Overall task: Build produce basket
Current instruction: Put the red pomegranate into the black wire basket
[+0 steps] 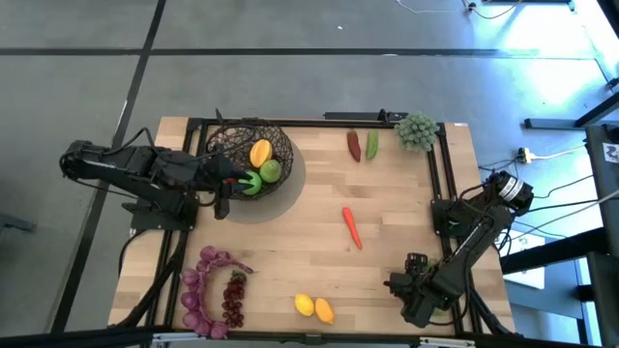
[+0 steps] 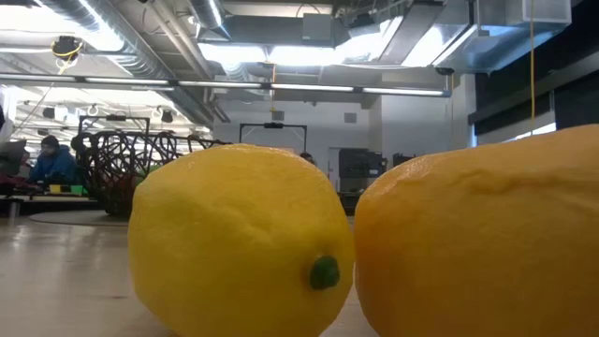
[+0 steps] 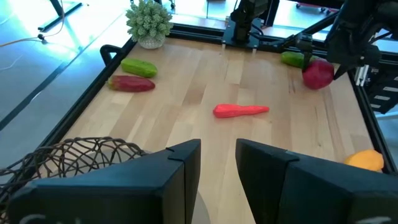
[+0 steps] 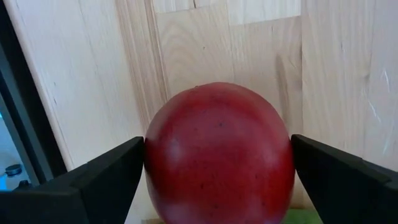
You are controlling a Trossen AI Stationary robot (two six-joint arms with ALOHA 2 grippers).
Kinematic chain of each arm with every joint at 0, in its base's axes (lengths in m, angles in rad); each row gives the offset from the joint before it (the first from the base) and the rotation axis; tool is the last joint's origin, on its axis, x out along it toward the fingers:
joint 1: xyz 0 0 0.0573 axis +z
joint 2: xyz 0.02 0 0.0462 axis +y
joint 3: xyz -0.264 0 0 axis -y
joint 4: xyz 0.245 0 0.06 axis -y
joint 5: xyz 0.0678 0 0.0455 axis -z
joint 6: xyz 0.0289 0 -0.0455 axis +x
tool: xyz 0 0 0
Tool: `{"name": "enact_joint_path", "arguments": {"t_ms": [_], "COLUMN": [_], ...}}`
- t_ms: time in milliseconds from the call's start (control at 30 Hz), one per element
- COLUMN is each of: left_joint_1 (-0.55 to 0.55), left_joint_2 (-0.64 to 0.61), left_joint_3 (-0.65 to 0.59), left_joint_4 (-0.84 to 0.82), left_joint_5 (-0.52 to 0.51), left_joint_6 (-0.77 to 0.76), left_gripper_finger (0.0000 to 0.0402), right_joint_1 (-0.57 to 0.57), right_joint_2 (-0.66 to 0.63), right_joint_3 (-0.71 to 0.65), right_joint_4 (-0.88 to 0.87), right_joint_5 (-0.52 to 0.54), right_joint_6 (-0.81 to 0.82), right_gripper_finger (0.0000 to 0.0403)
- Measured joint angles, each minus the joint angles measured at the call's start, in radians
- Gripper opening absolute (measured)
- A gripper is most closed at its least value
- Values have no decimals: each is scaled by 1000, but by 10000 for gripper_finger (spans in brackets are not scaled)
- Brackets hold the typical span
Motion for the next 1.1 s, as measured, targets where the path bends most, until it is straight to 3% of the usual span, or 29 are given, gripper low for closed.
{"name": "enact_joint_path", "arguments": {"t_ms": [767,1100], "left_joint_1": [0,0], "left_joint_2": [0,0], "left_joint_3": [0,0], "left_joint_4": [0,0], "left_joint_5": [0,0], "left_joint_6": [0,0], "left_gripper_finger": [92,92], "right_joint_1": [8,8], "right_joint_2": [26,26], "right_joint_3": [0,0], "right_joint_4": [13,16], "right_joint_5": [57,59], "right_joint_6": [25,25], "right_gripper_finger": [387,365]}}
